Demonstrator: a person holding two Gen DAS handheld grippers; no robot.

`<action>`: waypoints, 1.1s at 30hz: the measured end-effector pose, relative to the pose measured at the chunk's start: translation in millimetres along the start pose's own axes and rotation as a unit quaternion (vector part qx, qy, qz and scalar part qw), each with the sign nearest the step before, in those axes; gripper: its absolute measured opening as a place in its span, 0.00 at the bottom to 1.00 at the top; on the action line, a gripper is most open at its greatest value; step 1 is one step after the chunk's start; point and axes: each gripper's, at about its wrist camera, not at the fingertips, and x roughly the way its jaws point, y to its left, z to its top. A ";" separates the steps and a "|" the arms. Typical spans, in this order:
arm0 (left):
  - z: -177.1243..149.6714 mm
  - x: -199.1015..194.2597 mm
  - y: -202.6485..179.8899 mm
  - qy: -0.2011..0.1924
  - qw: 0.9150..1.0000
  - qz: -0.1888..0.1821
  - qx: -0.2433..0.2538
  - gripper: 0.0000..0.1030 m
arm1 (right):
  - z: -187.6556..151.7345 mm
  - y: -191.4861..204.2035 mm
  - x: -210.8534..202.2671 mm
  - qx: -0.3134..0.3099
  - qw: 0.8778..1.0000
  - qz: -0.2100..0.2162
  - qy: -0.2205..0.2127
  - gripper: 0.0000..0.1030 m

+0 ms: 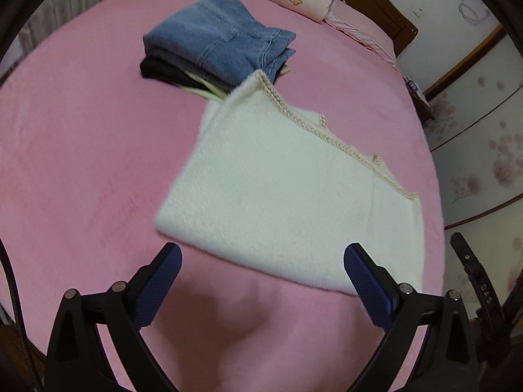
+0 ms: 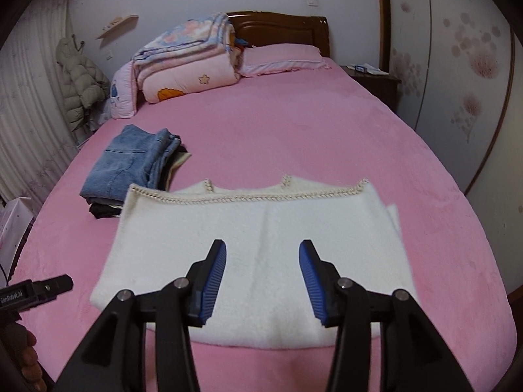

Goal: Fold large clothes

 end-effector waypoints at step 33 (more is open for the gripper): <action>5.1 153.0 37.3 -0.165 0.983 -0.079 -0.016 0.26 | -94.2 35.1 93.1 -0.053 0.998 0.016 0.021 0.45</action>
